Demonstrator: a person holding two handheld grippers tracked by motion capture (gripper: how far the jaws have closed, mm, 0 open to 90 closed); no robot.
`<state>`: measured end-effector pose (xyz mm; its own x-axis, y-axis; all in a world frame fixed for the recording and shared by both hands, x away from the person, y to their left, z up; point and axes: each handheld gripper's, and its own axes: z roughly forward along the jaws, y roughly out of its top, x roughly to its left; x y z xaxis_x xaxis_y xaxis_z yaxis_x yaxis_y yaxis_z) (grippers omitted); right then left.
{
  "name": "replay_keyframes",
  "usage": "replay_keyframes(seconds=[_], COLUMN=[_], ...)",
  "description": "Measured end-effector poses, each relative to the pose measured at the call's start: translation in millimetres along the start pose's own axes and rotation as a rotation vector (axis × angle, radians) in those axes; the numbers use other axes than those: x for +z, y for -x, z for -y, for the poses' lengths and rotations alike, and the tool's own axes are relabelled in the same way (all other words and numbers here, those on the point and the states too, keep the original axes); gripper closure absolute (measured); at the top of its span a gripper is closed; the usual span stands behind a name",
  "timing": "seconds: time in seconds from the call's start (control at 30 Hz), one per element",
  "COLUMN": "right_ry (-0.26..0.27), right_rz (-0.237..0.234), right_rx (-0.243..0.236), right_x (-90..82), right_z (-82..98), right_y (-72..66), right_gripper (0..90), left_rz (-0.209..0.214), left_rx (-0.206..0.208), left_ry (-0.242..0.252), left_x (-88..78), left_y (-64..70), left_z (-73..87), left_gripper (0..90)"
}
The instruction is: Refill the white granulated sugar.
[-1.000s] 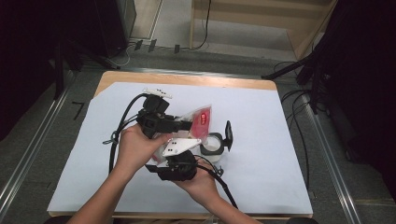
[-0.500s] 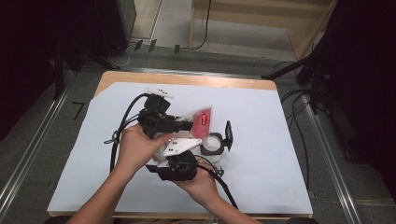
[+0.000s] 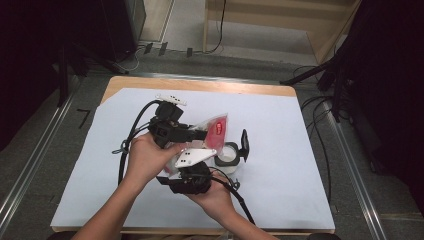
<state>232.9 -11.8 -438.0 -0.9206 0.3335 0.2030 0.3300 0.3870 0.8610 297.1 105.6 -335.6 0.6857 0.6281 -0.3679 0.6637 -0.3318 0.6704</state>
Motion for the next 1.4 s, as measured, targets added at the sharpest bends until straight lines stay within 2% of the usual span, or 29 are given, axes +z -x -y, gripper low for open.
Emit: replay_keyframes(seconds=[0.33, 0.43, 0.83, 1.4], right_ry=[0.001, 0.002, 0.005, 0.013], right_rz=[0.011, 0.011, 0.012, 0.008], right_rx=[0.004, 0.004, 0.006, 0.003], right_x=[0.5, 0.2, 0.2, -1.6], right_z=[2.4, 2.5, 2.9, 1.2], right_y=[0.1, 0.2, -0.2, -1.8], right_gripper=[62.6, 62.7, 62.6, 62.7], left_rz=[0.0, 0.006, -0.008, 0.007], left_rx=[0.004, 0.002, 0.014, 0.009], left_ry=[-0.007, 0.005, -0.006, 0.0], left_x=[2.5, 3.4, 3.0, 1.0], left_y=[-0.1, 0.8, 1.9, 1.9], left_z=[0.6, 0.9, 0.9, -0.2], left_gripper=[71.4, 71.4, 71.4, 70.8])
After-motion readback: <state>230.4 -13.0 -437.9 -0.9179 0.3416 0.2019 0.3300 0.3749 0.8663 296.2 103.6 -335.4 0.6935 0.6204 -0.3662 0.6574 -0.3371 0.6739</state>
